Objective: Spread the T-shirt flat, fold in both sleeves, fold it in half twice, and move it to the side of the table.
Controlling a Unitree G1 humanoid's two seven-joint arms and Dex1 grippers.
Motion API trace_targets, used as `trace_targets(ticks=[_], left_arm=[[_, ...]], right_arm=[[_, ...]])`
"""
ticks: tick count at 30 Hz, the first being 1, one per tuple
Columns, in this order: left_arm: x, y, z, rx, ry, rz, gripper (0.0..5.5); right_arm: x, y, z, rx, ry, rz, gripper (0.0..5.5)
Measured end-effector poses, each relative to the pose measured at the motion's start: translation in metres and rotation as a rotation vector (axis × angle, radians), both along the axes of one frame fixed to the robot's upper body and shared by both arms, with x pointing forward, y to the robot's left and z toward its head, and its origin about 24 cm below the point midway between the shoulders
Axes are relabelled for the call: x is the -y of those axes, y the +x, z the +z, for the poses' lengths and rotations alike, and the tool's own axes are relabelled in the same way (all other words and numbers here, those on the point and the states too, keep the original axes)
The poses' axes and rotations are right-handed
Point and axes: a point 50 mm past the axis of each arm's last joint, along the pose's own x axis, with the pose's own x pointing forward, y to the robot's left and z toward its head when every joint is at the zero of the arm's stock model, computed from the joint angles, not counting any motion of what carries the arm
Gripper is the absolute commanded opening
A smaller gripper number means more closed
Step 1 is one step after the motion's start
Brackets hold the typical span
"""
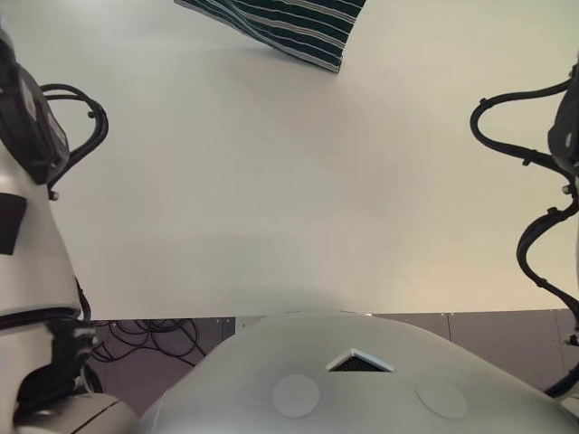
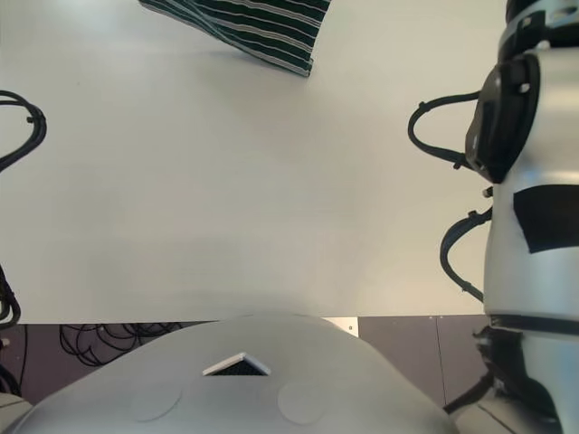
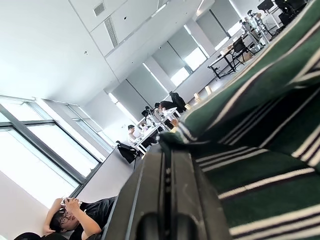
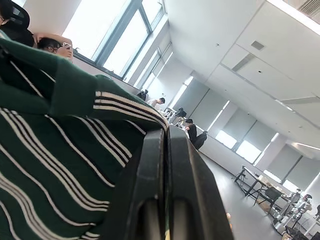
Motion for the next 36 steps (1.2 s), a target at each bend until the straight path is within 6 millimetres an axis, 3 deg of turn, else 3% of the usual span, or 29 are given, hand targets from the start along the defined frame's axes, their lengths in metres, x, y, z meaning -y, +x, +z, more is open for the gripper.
trace_targets(ticks=[5, 10, 16, 23, 26, 28, 31, 34, 36], left_arm=[[0.005, -0.002, 0.021, 0.043, -0.005, 0.002, 0.00], [0.004, -0.002, 0.014, 0.002, -0.002, -0.048, 0.00], [-0.021, -0.008, -0.045, -0.161, -0.097, -0.165, 0.00], [-0.038, -0.025, -0.081, -0.202, -0.218, -0.311, 0.00], [-0.040, -0.040, -0.088, -0.191, -0.239, -0.429, 0.00], [-0.042, -0.059, -0.110, -0.246, -0.234, -0.531, 0.00], [-0.042, -0.081, -0.131, -0.309, -0.251, -0.629, 0.00], [-0.044, -0.113, -0.171, -0.474, -0.298, -0.725, 0.00], [-0.048, -0.147, -0.203, -0.660, -0.305, -0.786, 0.00]], right_arm=[[-0.003, -0.002, 0.021, 0.045, 0.010, -0.034, 0.01], [-0.006, -0.004, 0.028, 0.074, 0.003, -0.001, 0.01], [-0.011, -0.009, 0.032, 0.091, -0.054, 0.091, 0.01], [-0.018, -0.015, 0.031, 0.116, -0.152, 0.211, 0.01], [-0.016, -0.022, 0.018, 0.132, -0.187, 0.320, 0.01], [0.002, -0.032, 0.002, 0.140, -0.205, 0.395, 0.01], [0.007, -0.050, -0.015, 0.133, -0.152, 0.521, 0.01], [0.016, -0.077, -0.065, -0.024, -0.045, 0.686, 0.01], [0.033, -0.111, -0.108, -0.207, -0.002, 0.805, 0.01]])
